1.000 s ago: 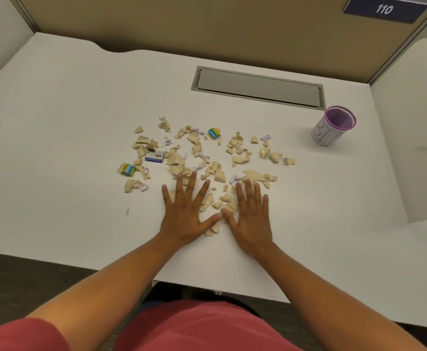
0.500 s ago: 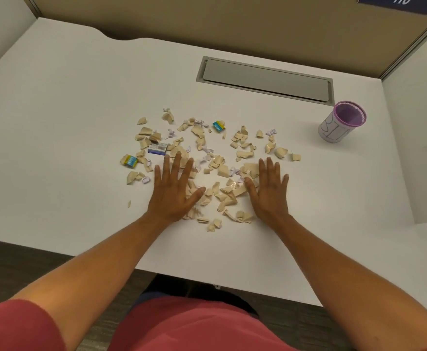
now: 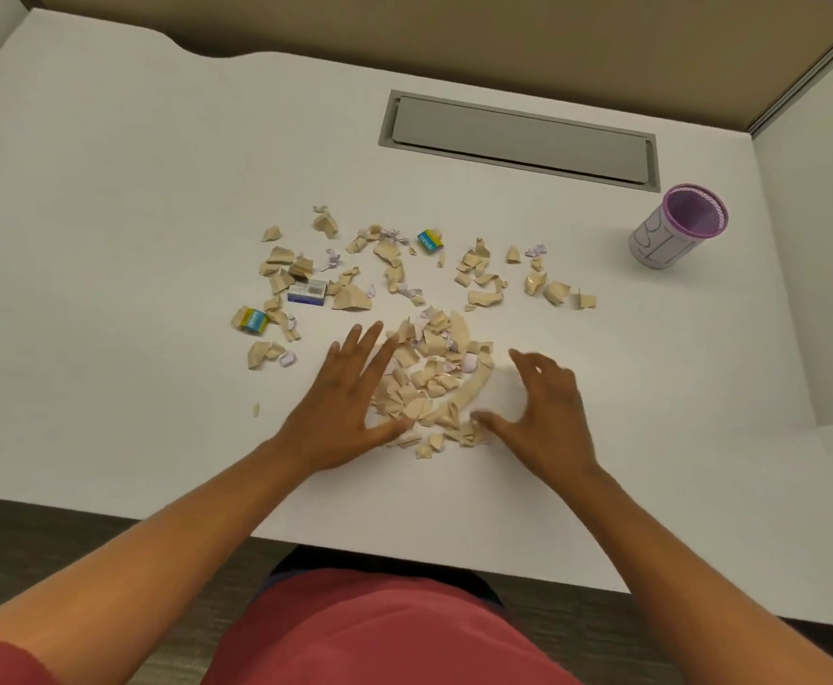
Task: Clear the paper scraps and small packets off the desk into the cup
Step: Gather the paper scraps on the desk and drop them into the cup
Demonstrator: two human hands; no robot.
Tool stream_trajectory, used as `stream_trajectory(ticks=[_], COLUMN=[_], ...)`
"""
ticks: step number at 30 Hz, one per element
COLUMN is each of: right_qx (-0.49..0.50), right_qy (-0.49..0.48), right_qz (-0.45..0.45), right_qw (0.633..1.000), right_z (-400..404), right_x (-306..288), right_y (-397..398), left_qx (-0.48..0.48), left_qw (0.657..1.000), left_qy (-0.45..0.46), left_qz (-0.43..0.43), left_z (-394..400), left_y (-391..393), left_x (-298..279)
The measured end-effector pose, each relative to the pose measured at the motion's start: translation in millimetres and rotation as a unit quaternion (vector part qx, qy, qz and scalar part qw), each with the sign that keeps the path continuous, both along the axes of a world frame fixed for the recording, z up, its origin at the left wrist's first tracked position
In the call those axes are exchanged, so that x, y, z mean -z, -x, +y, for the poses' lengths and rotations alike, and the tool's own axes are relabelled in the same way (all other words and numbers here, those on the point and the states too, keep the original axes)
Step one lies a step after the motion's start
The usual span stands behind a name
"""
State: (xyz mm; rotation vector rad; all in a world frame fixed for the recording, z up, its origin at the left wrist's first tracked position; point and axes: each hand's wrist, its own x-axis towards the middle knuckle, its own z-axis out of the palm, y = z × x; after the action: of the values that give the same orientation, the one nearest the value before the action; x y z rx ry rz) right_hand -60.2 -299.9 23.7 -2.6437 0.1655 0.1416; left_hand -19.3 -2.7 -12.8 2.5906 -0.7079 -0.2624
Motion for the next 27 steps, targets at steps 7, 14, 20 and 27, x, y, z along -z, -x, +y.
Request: stream_trajectory(ticks=[7, 14, 20, 27], right_qx=[0.081, 0.097, -0.053, -0.144], right_qy=[-0.121, -0.194, -0.002, 0.195], right_qz=[0.115, 0.052, 0.087, 0.154], right_qw=[0.983, 0.975, 0.995, 0.958], right_z=[32.3, 48.1, 39.1, 81.7], right_x=[11.5, -8.2, -38.8, -19.9], right_y=[8.5, -32.5, -60.9, -54.9], left_qx=[0.077, 0.087, 0.127, 0.157], left_qw=[0.987, 0.993, 0.990, 0.971], left_qy=[-0.138, -0.080, -0.046, -0.182], left_qz=[-0.028, 0.008, 0.024, 0.001], left_z=[10.1, -18.3, -6.7, -33.1], left_y=[1.0, -54.4, -77.5, -63.2], left_x=[12.4, 4.7, -10.8, -17.6])
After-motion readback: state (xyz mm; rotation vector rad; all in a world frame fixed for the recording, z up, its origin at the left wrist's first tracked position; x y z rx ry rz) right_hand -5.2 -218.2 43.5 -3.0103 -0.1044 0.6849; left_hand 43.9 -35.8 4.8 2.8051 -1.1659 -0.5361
